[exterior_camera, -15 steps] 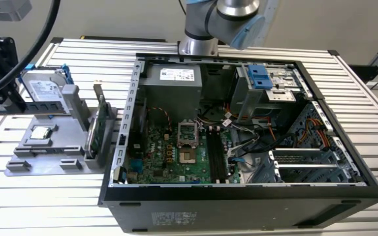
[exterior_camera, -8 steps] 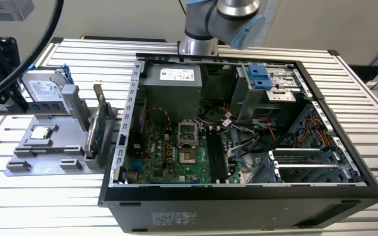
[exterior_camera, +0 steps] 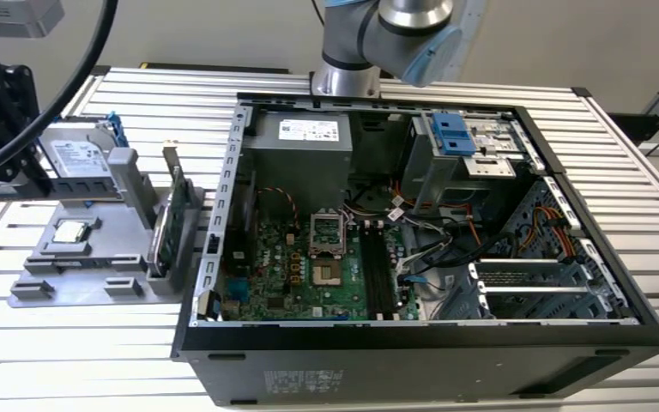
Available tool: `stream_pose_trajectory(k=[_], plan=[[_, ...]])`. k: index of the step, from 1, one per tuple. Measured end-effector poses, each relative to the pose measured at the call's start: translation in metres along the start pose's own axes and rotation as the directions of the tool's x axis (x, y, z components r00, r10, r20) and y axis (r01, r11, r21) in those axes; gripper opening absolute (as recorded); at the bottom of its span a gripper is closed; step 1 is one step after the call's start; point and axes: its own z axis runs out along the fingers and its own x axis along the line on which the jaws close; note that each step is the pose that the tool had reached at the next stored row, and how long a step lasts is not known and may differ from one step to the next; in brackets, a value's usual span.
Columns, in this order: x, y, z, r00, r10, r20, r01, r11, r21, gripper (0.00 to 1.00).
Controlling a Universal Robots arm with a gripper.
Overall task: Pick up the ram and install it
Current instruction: 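Pick up the ram and move it above insertion slot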
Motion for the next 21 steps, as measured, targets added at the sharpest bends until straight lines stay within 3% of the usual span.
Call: stream_pose_trajectory(k=[21], plan=[[-0.0005, 0.0086, 0.0003, 1.0000, 0.000, 0.0001, 0.000, 1.0000, 0.0001, 0.00]])
